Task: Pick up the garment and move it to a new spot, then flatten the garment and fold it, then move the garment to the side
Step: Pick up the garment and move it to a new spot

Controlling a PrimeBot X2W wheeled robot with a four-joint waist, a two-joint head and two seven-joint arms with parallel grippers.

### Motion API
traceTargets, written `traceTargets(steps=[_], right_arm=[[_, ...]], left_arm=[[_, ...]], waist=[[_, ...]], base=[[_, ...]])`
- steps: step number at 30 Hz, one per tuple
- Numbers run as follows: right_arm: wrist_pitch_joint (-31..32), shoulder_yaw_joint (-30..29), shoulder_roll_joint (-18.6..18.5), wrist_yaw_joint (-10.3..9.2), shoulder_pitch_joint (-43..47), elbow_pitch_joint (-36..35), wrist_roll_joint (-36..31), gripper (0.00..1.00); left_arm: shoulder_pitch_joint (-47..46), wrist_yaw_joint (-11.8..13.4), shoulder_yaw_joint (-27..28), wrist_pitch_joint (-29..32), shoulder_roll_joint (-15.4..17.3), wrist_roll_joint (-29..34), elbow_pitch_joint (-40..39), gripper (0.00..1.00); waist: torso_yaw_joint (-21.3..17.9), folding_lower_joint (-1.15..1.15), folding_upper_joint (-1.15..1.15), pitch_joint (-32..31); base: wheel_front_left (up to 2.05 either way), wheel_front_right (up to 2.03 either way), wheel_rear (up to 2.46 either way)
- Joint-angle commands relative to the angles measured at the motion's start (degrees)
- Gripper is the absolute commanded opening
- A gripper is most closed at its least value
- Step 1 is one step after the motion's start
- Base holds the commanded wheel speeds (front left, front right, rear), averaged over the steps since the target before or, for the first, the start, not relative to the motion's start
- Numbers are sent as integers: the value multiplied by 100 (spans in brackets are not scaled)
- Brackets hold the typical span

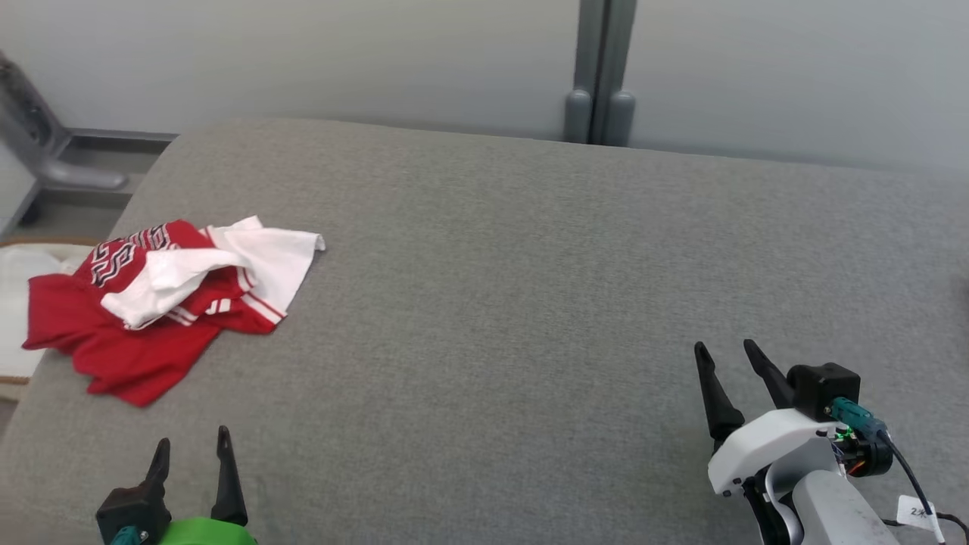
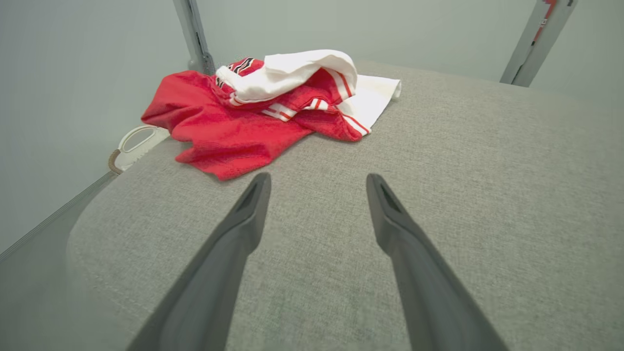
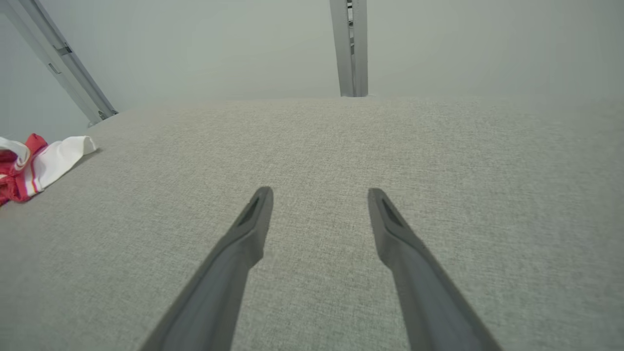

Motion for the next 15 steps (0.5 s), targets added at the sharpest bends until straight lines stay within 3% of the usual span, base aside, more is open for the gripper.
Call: traceTargets(steps=[1, 8, 15], right_arm=[[-25, 18, -27, -9, -2, -1, 37, 100], [-26, 141, -27, -9, -131, 63, 71, 100], [-25, 170, -35, -9, -265, -23, -78, 100]], left_arm=[[62, -15, 112, 0, 22, 19, 37, 100], [50, -48, 490, 0, 17, -118, 166, 100], [-256, -95, 578, 0, 17, -280, 330, 100]], waist=[[732, 0, 0, 33], [1231, 0, 0, 123], [1310, 0, 0, 326]], base=[[0, 0, 0], [0, 0, 0], [0, 0, 0]])
